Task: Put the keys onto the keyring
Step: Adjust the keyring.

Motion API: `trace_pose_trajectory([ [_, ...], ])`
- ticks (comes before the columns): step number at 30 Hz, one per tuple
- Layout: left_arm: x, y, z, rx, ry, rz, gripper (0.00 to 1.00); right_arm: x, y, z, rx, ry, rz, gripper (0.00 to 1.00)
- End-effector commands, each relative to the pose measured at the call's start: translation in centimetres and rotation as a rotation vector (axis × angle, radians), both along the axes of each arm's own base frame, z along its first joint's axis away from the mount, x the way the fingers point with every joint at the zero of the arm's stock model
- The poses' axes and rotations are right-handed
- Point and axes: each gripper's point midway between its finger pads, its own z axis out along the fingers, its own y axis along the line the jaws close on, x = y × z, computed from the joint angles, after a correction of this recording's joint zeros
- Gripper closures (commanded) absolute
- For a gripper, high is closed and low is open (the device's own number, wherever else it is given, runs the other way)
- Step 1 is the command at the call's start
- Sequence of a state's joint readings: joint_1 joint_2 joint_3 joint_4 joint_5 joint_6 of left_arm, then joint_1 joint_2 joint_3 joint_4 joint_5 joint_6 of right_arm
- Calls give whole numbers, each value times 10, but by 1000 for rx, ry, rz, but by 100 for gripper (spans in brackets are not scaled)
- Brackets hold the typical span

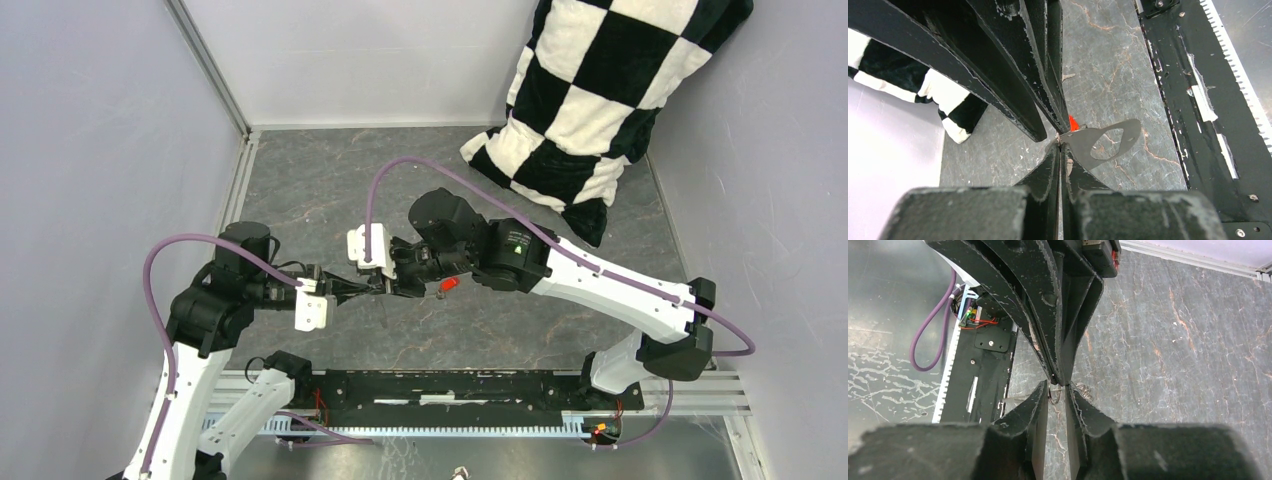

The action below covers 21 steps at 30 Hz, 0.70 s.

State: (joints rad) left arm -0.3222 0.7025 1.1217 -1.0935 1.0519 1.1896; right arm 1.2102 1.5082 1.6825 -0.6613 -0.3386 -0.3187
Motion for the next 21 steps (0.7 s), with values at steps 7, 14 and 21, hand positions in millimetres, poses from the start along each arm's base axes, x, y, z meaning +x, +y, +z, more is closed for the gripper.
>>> trace_pose_trajectory([
  [7, -9, -3, 23, -55, 8, -19, 98, 13, 5, 4, 25, -44, -59, 99],
  [14, -12, -8, 36, -127, 79, 7, 71, 9, -6, 37, 319, -41, -114, 99],
  [21, -13, -7, 27, -124, 148, 32, 66, -1, -29, 70, 644, 29, -96, 99],
])
